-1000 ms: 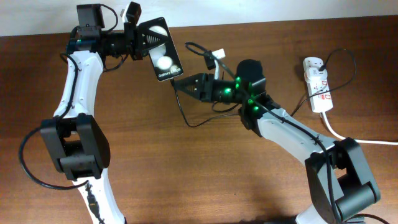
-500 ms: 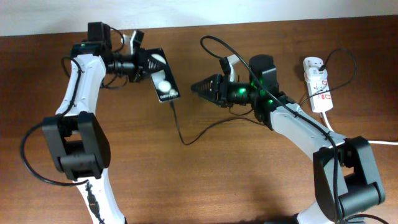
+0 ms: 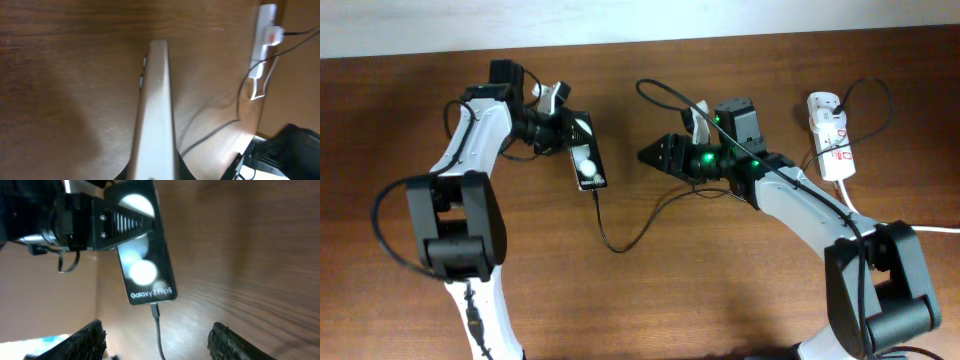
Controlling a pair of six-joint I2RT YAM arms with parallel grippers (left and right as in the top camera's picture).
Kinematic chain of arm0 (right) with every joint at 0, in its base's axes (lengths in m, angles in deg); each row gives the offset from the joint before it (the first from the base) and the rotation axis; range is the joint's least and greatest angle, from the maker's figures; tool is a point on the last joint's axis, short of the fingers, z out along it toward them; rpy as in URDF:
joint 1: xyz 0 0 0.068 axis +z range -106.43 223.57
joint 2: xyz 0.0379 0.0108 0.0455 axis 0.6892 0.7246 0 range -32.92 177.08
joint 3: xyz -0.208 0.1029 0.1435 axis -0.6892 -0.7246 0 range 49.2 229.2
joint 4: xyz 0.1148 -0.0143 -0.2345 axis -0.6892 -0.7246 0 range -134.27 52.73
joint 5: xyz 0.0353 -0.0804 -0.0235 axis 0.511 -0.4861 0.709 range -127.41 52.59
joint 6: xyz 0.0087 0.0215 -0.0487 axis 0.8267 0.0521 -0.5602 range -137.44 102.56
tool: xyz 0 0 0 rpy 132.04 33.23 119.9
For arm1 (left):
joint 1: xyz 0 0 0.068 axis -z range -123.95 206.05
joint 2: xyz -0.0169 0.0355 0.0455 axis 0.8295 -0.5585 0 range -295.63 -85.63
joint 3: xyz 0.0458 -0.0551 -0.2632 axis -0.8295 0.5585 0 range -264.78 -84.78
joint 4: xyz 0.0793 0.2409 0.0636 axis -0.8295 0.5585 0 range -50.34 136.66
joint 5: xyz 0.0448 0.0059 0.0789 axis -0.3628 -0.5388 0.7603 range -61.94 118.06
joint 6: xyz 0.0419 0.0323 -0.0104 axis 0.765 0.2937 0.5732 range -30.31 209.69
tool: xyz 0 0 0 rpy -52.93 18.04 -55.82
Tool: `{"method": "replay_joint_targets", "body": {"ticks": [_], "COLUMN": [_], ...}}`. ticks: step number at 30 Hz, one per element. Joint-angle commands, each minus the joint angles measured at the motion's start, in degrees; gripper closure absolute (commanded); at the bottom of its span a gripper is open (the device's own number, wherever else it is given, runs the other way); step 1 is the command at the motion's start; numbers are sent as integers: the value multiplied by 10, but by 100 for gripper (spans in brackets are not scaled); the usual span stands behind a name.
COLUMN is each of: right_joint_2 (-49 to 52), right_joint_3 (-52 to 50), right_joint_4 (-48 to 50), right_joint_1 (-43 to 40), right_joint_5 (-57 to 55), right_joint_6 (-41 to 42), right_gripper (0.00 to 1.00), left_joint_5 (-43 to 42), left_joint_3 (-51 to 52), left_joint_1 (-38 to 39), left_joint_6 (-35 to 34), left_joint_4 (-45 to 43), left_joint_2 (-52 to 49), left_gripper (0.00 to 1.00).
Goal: Plug charger to phone and switch on socket
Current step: 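Lay the plugged phone flat on the table with both grippers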
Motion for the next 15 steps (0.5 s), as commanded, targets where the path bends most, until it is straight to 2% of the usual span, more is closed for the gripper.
{"method": "replay_joint_targets", "body": {"ticks": [1, 5, 14, 15], "right_joint_2": [-63, -105, -111, -111], "right_joint_3": [4, 4, 4, 4], "right_joint_4": [-62, -135, -162, -163], "right_joint_1": [2, 2, 2, 2], "right_joint_5": [-96, -146, -152, -154], "right_joint_6": [-69, -102, -116, -116], "right_gripper": [30, 29, 29, 29], "left_joint_5": [-12, -22, -17, -11], "left_joint_3": [5, 5, 5, 5], "left_joint_1": [2, 2, 3, 3], "left_joint_6": [13, 13, 13, 13], "left_joint_4": [-8, -9, -7, -7], "left_joint_2": [-52, -87, -101, -101], "left_gripper": [100, 100, 100, 98]}}
